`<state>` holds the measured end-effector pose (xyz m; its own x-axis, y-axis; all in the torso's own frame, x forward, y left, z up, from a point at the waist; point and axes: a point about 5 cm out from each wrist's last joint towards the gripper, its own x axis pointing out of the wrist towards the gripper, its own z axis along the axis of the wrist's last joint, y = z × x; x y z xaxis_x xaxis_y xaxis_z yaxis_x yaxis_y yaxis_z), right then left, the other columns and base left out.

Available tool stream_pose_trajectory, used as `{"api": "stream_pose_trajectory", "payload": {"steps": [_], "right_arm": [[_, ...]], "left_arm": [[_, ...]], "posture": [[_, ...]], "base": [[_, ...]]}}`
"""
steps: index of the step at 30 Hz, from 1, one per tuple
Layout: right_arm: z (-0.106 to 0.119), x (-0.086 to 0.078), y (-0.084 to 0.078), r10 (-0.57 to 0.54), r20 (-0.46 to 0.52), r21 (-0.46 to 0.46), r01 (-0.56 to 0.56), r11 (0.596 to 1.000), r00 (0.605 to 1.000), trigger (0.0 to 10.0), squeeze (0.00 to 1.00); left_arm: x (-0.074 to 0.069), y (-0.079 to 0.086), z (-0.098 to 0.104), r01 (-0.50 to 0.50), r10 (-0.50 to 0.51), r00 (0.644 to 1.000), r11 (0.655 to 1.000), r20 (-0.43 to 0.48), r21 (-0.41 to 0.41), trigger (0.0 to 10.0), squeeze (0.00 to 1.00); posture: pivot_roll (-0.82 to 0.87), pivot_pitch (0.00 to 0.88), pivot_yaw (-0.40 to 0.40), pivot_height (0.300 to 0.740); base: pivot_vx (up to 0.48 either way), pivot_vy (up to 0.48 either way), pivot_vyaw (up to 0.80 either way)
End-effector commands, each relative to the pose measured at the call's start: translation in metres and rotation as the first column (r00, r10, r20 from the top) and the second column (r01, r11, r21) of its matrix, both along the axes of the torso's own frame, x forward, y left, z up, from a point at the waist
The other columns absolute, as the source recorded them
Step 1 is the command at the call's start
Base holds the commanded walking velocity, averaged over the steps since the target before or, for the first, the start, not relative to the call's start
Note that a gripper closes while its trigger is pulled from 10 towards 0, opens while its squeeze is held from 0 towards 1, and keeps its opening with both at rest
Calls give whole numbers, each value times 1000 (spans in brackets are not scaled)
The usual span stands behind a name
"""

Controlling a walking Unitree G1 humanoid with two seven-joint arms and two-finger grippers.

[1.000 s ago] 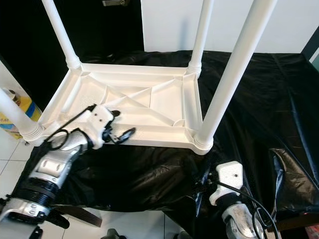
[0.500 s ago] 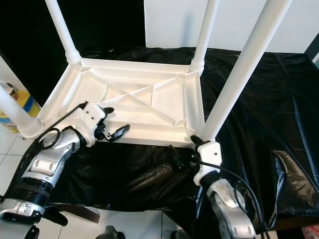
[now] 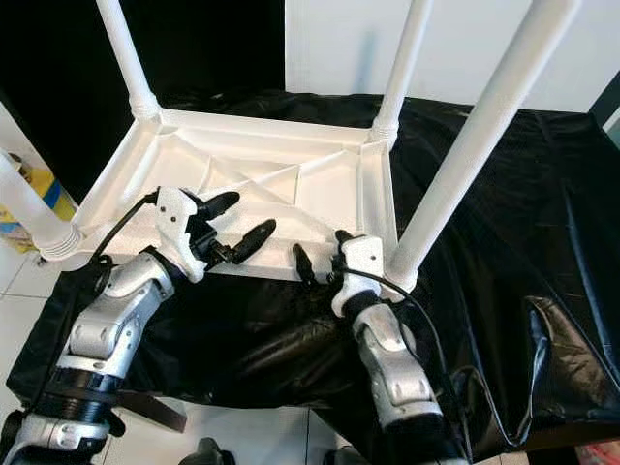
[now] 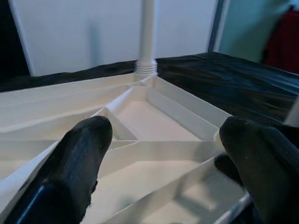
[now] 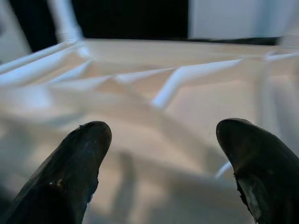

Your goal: Building children table

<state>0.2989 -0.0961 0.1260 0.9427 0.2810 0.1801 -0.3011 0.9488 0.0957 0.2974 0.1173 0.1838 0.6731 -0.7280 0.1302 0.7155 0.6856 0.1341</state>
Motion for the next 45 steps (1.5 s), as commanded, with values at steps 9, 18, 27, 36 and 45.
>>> {"api": "stream_pose_trajectory", "payload": {"steps": [9, 18, 27, 36, 45], "right_arm": [[-6, 24, -34, -267, -31, -16, 267, 964, 963, 10000, 0], [-6, 34, -66, -376, -30, -31, 376, 926, 926, 10000, 0], [-3, 37, -111, -474, 3, -69, 473, 878, 880, 10000, 0], [-6, 34, -129, -461, 8, -99, 459, 883, 888, 10000, 0], [-1, 35, -163, -496, 20, -153, 493, 857, 868, 10000, 0]], "left_arm": [[-35, -37, -13, 81, -86, 992, 995, -90, -51, 10000, 0], [-51, -49, -20, 105, -112, 984, 993, -136, -57, 10000, 0], [-60, -10, -45, 44, -14, 979, 989, -206, 140, 10000, 0], [-64, 16, -50, -16, 63, 973, 979, -224, 203, 10000, 0], [-70, 66, -47, -122, 189, 954, 954, -233, 274, 10000, 0]], "posture": [[107, 85, -111, 740], [105, 84, -119, 740], [93, 68, -102, 740], [103, 72, -94, 740], [121, 75, -79, 740]], "base": [[0, 0, 0], [0, 0, 0], [0, 0, 0], [0, 0, 0], [0, 0, 0]]}}
